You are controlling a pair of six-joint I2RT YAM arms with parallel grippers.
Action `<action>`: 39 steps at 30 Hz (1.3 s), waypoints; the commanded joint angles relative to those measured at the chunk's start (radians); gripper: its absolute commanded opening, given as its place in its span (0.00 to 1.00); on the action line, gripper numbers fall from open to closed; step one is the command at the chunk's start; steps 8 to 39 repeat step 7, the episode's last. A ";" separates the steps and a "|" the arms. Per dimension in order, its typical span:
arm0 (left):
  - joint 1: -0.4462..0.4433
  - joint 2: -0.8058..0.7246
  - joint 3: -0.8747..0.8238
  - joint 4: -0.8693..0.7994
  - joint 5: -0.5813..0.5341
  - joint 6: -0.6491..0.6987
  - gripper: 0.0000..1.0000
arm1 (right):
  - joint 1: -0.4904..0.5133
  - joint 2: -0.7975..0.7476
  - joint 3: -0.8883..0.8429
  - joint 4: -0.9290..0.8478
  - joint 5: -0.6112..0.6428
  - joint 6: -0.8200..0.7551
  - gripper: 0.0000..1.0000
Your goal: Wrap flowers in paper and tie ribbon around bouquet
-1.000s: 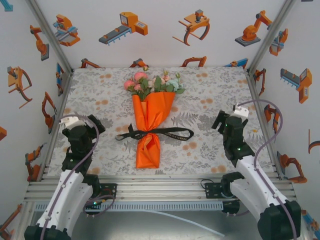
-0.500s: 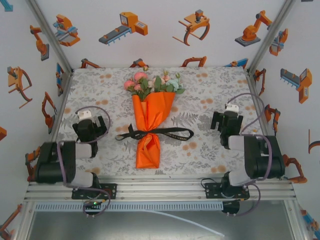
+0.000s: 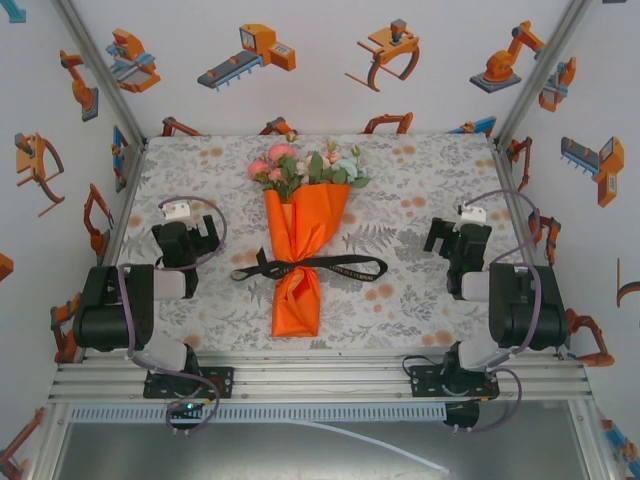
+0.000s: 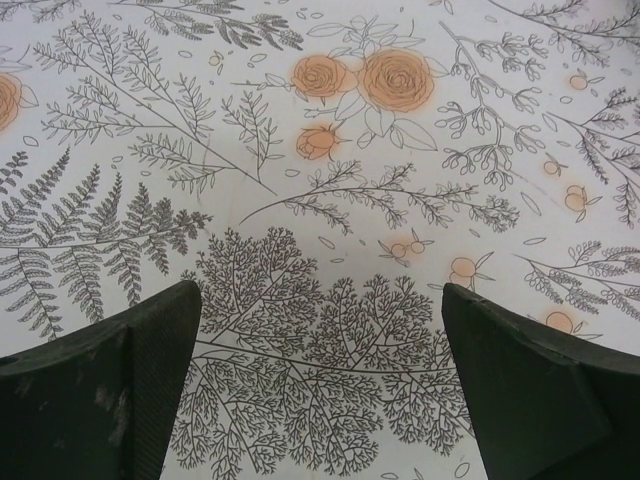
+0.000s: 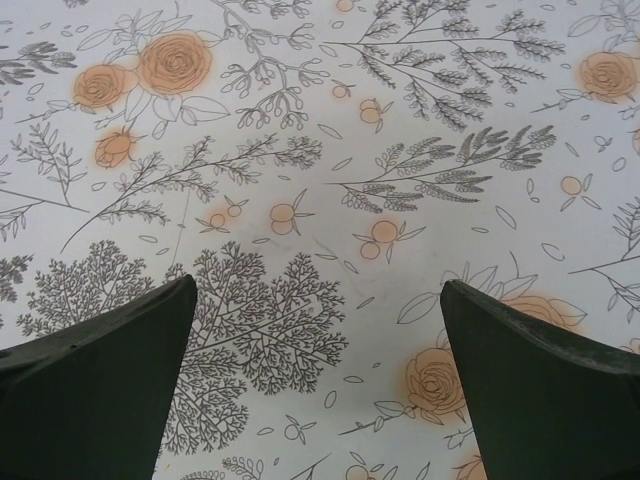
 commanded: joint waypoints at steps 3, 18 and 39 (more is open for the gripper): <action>0.000 -0.002 0.015 -0.011 0.013 0.021 0.97 | 0.013 0.005 0.027 0.009 -0.026 -0.030 0.99; 0.000 -0.003 0.016 -0.012 0.014 0.023 0.97 | 0.013 0.002 0.020 0.014 -0.017 -0.028 0.99; 0.000 -0.003 0.016 -0.012 0.014 0.023 0.97 | 0.013 0.002 0.020 0.014 -0.017 -0.028 0.99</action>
